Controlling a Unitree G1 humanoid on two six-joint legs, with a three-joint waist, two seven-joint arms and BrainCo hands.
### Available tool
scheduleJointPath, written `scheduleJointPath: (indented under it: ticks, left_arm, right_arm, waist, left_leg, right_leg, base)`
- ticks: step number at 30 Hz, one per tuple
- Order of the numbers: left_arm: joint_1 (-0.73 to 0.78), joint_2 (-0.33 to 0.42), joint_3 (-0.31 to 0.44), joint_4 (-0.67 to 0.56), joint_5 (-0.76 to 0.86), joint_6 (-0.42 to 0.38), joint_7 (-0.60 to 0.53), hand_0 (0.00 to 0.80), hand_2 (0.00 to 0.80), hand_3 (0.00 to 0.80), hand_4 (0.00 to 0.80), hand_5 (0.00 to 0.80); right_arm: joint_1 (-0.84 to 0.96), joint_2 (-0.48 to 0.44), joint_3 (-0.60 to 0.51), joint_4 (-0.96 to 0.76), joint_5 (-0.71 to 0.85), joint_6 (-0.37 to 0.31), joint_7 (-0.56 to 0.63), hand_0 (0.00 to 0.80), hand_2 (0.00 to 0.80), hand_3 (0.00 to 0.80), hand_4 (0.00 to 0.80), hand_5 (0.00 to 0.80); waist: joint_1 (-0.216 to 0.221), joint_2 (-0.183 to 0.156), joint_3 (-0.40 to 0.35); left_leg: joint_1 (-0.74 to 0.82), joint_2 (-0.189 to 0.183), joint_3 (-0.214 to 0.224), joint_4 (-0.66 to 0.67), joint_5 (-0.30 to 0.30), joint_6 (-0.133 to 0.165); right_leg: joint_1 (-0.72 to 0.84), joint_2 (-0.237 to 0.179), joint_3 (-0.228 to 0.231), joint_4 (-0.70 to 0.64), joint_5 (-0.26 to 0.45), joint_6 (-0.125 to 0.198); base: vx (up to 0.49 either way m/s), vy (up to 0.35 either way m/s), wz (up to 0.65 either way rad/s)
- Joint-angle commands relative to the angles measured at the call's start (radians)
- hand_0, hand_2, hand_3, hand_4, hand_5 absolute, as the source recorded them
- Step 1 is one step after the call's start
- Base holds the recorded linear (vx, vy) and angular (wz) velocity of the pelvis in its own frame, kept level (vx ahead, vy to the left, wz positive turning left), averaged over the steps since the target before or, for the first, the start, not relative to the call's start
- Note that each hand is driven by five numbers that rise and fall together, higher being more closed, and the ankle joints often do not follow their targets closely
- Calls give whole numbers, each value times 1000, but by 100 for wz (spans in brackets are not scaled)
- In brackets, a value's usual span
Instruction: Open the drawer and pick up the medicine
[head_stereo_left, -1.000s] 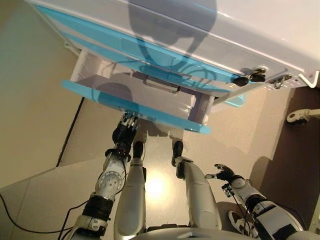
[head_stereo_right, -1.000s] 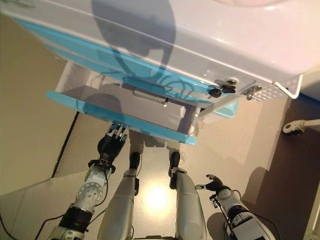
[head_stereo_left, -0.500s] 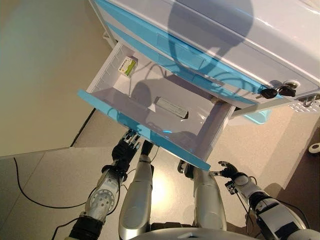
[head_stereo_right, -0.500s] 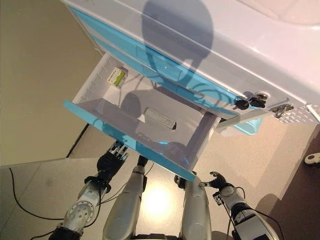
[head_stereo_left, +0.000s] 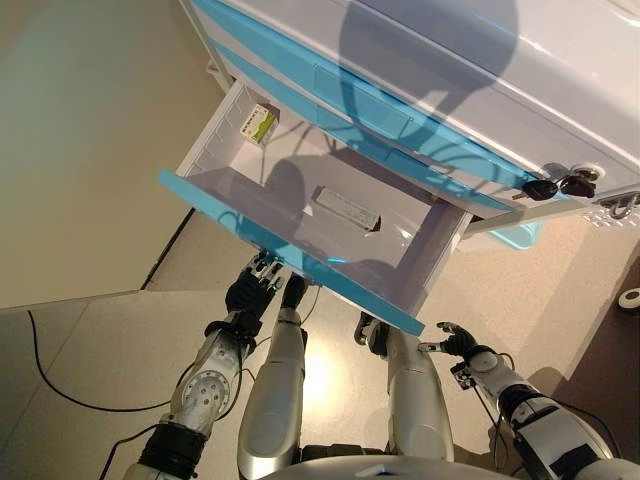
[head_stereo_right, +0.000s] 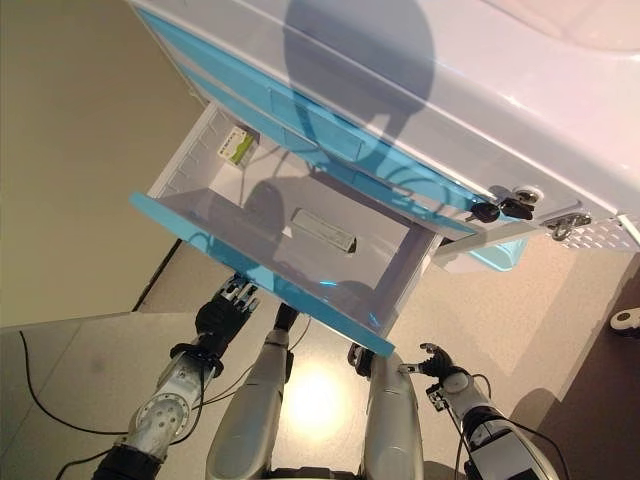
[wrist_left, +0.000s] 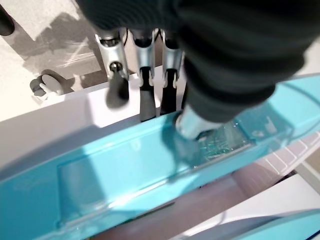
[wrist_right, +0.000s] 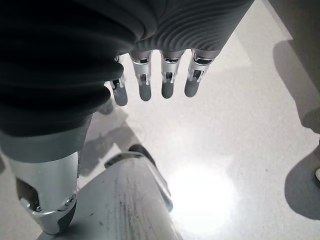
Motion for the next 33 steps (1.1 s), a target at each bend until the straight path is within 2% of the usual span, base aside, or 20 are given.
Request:
scheduleJointPath:
  ticks: [1, 16, 17, 24, 28, 33]
  left_arm:
    - [-195, -65, 65, -591, -25, -217, -196, 0, 0, 0, 0, 0]
    - [-116, -76, 72, -539, -39, -181, -205, 0, 0, 0, 0, 0]
    - [-129, -73, 68, -561, -36, -203, -199, 0, 0, 0, 0, 0]
    - [-124, -66, 62, -575, -35, -203, -185, 0, 0, 0, 0, 0]
    - [-88, -78, 68, -553, -42, -198, -174, 0, 0, 0, 0, 0]
    - [24, -108, 102, -433, -88, -188, -109, 0, 0, 0, 0, 0]
  right_arm:
    - [89, 14, 51, 66, -18, 0, 6, 0, 0, 0, 0, 0]
    - [92, 16, 37, 62, -17, 5, 10, 0, 0, 0, 0, 0]
    - [92, 14, 38, 59, -17, 4, 5, 0, 0, 0, 0, 0]
    - [85, 11, 40, 58, -14, 8, -5, 0, 0, 0, 0, 0]
    - [89, 9, 37, 57, -19, 10, -8, 0, 0, 0, 0, 0]
    - [94, 3, 14, 51, -13, 28, -23, 0, 0, 0, 0, 0]
  waist:
    - [-7, 42, -110]
    - [-5, 48, -114]
    - [-6, 47, -114]
    - [-10, 42, -114]
    - [-9, 43, -110]
    - [-2, 47, -101]
  left_leg:
    - [-62, -51, 40, 0, 43, 52]
    - [-63, -53, 62, 22, 27, 59]
    - [-64, -53, 61, 25, 25, 60]
    - [-59, -53, 63, 42, 11, 65]
    - [-55, -55, 63, 48, 6, 68]
    - [-48, -56, 62, 54, 4, 73]
  right_leg:
    - [69, -2, 23, -103, 56, 89]
    - [76, -10, 31, -95, 52, 88]
    - [77, -10, 31, -93, 50, 88]
    - [87, -12, 39, -78, 40, 89]
    - [88, -12, 42, -70, 38, 89]
    - [98, -14, 43, -65, 35, 90]
  base:
    - [16, 27, -8]
    - [9, 7, -2]
    - [32, -4, -1]
    - [19, -2, 0]
    - [0, 0, 0]
    - [0, 0, 0]
